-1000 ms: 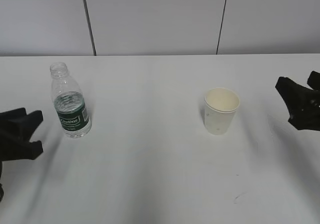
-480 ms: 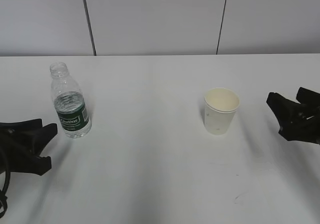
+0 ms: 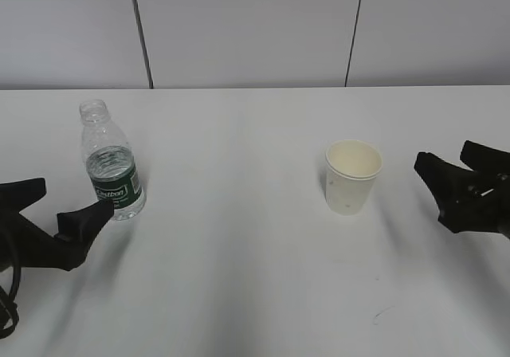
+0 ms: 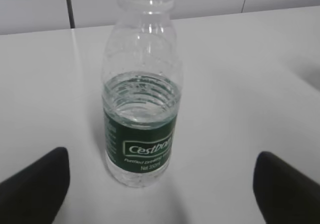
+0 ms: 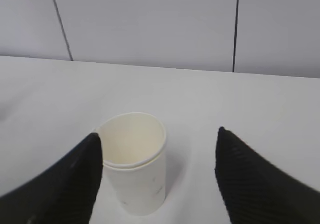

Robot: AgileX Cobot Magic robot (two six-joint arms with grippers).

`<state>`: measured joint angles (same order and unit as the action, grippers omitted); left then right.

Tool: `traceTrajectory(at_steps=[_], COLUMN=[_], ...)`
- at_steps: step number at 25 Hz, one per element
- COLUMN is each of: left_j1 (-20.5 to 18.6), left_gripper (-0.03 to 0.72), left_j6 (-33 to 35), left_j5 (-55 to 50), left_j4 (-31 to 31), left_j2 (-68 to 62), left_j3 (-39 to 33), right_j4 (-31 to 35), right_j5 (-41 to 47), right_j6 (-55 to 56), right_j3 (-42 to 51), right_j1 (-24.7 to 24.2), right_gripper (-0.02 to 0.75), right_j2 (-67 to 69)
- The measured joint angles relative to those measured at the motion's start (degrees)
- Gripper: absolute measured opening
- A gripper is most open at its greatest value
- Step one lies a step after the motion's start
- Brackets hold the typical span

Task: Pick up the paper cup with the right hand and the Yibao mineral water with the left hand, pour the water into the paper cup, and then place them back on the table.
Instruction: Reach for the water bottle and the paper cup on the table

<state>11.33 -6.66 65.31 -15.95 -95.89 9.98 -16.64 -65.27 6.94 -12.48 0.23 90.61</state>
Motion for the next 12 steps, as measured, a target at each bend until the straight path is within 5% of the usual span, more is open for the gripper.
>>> traceTrajectory(at_steps=[12], left_j1=[0.0], left_gripper=[0.653], left_j6=[1.1], left_j5=[0.1], left_j4=[1.2], left_j2=[-3.9], left_j3=[1.8], right_j4=[-1.0], right_j5=[-0.3], right_j6=[0.1], right_j3=[-1.0], right_j1=[0.0], right_gripper=[0.601], right_j2=[9.4])
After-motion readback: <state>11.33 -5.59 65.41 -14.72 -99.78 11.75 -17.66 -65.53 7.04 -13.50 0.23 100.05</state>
